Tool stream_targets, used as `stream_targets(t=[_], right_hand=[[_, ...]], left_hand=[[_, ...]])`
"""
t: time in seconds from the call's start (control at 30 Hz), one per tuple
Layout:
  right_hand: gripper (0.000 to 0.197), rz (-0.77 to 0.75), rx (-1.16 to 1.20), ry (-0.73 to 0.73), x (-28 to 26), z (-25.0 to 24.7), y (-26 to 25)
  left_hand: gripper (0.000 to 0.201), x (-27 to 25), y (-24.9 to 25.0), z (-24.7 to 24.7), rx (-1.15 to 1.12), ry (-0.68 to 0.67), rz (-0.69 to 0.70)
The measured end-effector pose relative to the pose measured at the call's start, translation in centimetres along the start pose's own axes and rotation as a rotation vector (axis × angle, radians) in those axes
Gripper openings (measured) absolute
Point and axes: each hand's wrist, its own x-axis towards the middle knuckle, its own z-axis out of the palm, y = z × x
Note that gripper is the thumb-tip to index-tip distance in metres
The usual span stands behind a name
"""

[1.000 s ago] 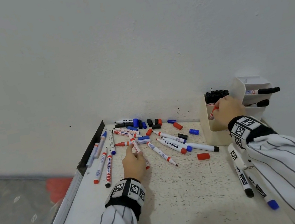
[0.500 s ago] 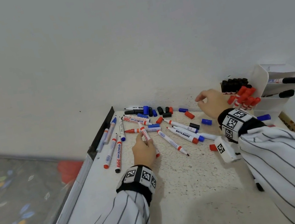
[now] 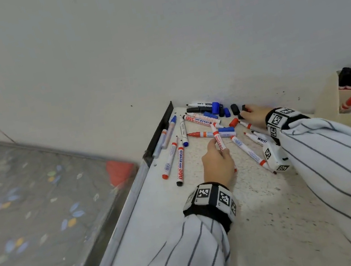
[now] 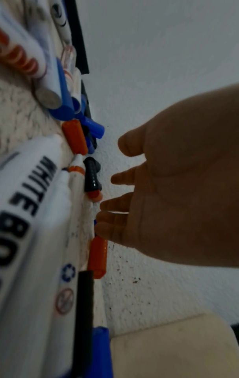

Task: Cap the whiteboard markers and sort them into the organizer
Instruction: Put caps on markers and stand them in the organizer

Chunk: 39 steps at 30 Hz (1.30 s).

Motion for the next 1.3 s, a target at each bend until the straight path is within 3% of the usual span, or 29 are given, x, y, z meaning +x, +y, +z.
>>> stream_targets(t=[0.33, 0.47, 0.6, 0.8, 0.97, 1.17, 1.3], right_hand=[[0.046, 0.062, -0.018, 0.024, 0.0, 0.3, -0.1], [0.035, 0.103, 0.139, 0.21, -0.6, -0.1, 0.6], [0.022, -0.007, 0.31, 0.435, -1.9, -1.4, 0.8], [0.02, -0.307, 0.313, 0.286, -5.6, -2.7, 0.2], [0.016, -0.399, 0.207, 0.115, -8.2, -2.5, 0.5], [0.018, -0.412, 0.258, 0.26, -9.2, -2.1, 1.7], [0.02, -0.424, 0.234, 0.193, -9.7, -1.7, 1.9]], left_hand=[[0.046, 0.1, -0.3, 0.1, -0.016, -0.011, 0.024], [0.043, 0.2, -0.7, 0.3, -0.018, 0.004, 0.068], [0.038, 0.7, -1.1, 0.5, 0.011, 0.024, 0.121], [0.037, 1.2, -1.6, 0.6, 0.099, 0.039, 0.186], [0.034, 1.0, -1.4, 0.6, 0.165, -0.009, 0.28], [0.035, 0.9, -1.3, 0.4, 0.2, 0.001, 0.283], [0.036, 0.9, -1.3, 0.7, 0.177, -0.056, 0.328]])
